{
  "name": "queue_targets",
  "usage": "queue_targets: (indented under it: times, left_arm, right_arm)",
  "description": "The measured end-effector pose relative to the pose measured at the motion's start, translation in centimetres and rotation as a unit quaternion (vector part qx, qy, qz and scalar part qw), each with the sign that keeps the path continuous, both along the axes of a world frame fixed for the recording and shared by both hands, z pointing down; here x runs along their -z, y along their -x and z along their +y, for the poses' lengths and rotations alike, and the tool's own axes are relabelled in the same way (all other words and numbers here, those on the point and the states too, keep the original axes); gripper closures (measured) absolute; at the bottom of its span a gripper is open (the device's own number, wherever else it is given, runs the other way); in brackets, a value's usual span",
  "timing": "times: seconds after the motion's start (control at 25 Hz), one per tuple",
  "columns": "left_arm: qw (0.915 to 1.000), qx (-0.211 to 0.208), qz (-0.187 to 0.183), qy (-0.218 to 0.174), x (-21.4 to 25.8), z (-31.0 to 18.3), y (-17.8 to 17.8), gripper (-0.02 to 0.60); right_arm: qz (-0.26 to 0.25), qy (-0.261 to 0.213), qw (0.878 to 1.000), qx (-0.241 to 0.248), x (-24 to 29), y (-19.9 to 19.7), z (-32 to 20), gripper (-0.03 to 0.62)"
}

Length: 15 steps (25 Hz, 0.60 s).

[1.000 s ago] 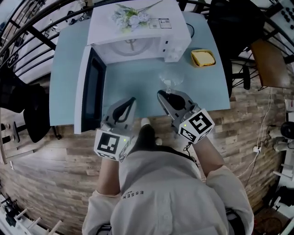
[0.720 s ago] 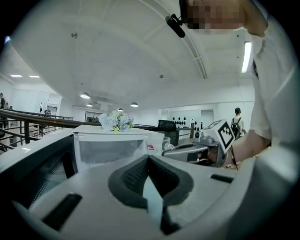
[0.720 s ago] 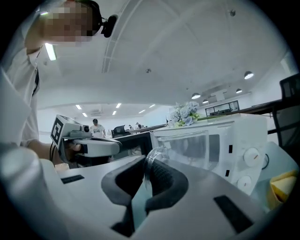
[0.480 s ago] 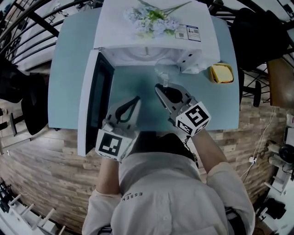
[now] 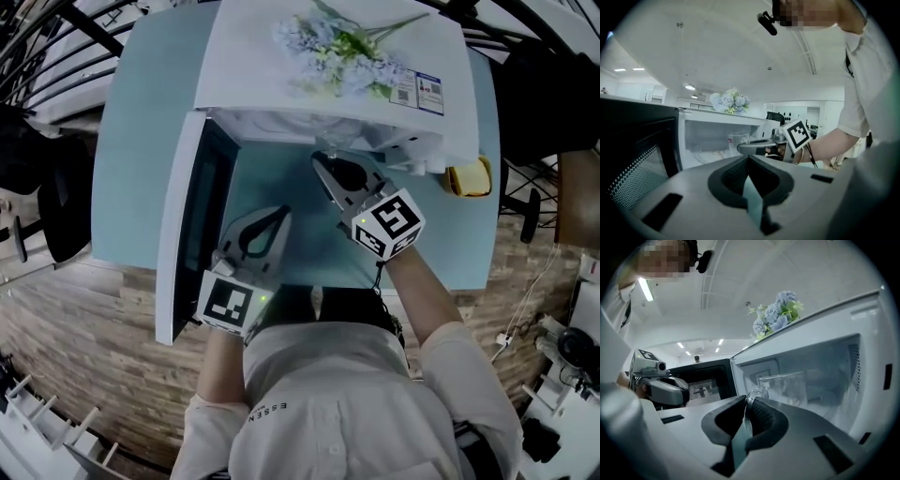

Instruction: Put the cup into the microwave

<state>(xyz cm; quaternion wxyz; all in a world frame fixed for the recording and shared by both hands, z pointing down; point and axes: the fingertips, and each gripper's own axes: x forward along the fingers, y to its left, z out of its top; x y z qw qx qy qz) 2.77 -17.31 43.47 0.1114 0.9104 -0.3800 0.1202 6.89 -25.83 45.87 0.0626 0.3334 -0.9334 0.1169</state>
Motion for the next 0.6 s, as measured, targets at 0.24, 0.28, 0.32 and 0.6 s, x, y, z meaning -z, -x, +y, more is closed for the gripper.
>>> queue_targets:
  times: [0.24,0.28,0.32,0.6]
  left_arm:
    - [0.9998,0.013,0.010,-0.011,-0.2,-1.3,-0.2,0.581]
    - [0.9998,0.014,0.009,-0.011,-0.3,-1.4,-0.3,0.581]
    - [0.9998,0.016,0.009,-0.012,-0.3,-1.5,-0.2,0.581]
    - [0.9995,0.030,0.006,-0.007,-1.2,-2.2,0.1,0.581]
  right_arm:
    - [-0.010,-0.007,1.000,0.005,-0.4,0.9,-2.8,0.568]
    - [-0.010,-0.008,1.000,0.008,-0.6,1.0,-3.1,0.569]
    - [-0.011,-0.010,1.000,0.011,-0.7,1.1,-3.4,0.568]
    - [-0.016,-0.019,0.999,0.021,-1.9,2.0,-5.2,0.568]
